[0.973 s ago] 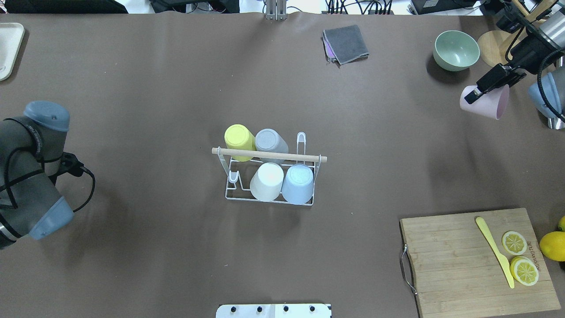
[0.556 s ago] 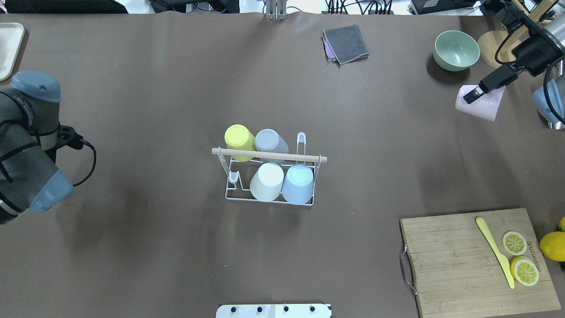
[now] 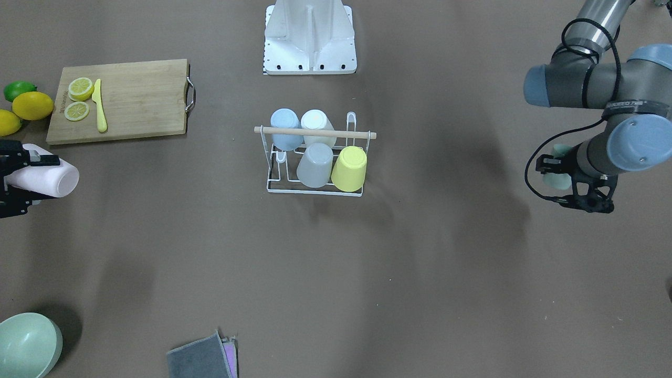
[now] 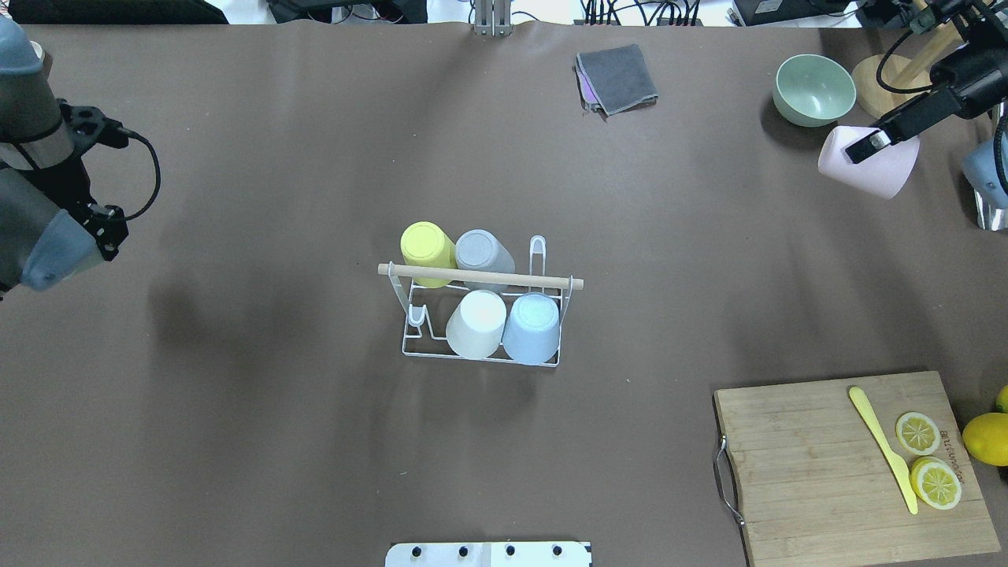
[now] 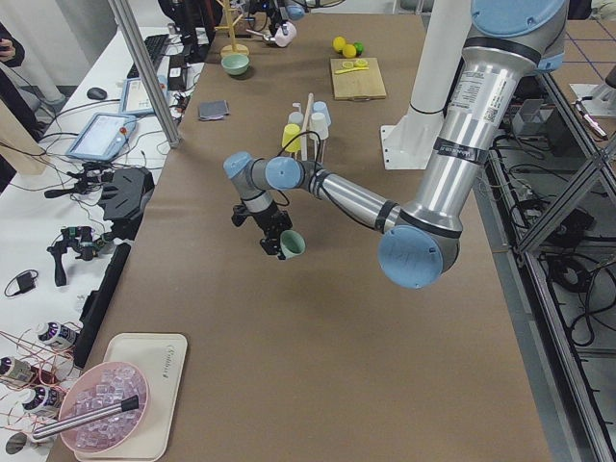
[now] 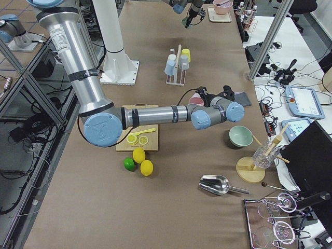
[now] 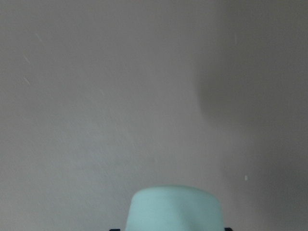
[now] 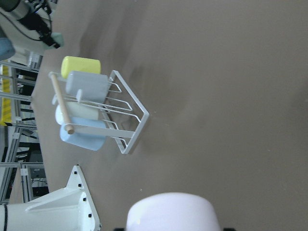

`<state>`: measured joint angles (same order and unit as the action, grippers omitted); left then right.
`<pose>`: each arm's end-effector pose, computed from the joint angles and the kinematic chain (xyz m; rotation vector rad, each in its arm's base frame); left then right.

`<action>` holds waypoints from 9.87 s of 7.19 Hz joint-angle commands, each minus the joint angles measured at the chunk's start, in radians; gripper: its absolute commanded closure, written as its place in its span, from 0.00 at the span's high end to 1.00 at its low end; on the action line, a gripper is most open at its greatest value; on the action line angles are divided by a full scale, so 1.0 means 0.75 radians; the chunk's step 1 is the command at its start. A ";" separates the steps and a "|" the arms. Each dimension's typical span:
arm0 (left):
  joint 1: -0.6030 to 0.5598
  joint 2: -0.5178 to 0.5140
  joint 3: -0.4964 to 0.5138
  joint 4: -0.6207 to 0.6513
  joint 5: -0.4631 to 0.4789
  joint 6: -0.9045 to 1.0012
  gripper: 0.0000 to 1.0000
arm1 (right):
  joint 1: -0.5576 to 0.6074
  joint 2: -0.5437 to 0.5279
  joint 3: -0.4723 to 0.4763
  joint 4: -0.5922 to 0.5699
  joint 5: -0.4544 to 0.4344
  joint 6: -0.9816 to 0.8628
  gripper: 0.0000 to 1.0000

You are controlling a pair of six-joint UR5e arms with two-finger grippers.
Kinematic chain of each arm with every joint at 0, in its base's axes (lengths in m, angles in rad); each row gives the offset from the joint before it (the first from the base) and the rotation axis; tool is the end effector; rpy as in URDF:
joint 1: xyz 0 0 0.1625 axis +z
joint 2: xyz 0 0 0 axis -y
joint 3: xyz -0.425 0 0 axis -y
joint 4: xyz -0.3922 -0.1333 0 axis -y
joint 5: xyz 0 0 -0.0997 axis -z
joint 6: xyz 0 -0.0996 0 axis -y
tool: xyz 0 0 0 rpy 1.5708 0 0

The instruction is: Place cup on cup holder

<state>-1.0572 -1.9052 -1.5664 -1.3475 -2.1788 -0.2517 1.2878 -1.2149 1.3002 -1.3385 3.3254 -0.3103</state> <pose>0.2373 -0.5761 0.5075 -0.1313 0.6042 0.2860 -0.1414 -0.6128 0.4790 0.2618 -1.7804 -0.7066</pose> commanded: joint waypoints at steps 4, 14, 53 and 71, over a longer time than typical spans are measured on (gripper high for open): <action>-0.206 -0.051 0.051 -0.846 0.176 -0.588 0.20 | -0.054 0.116 -0.058 -0.011 0.345 -0.277 0.41; 0.255 -0.051 -0.195 -1.952 1.145 -1.235 0.20 | -0.285 0.325 -0.240 -0.009 0.808 -0.933 0.35; 1.197 -0.160 -0.114 -2.073 2.369 -0.982 0.98 | -0.704 0.548 -0.525 -0.011 1.068 -1.994 0.31; -0.013 0.219 0.319 -1.898 0.483 -0.965 0.97 | -0.764 0.622 -0.611 -0.011 1.033 -1.992 0.31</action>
<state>-1.0105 -1.7447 -1.3391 -2.8312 -1.6711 -0.9825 0.7299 -0.7496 0.8430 -1.3468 4.1006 -1.8035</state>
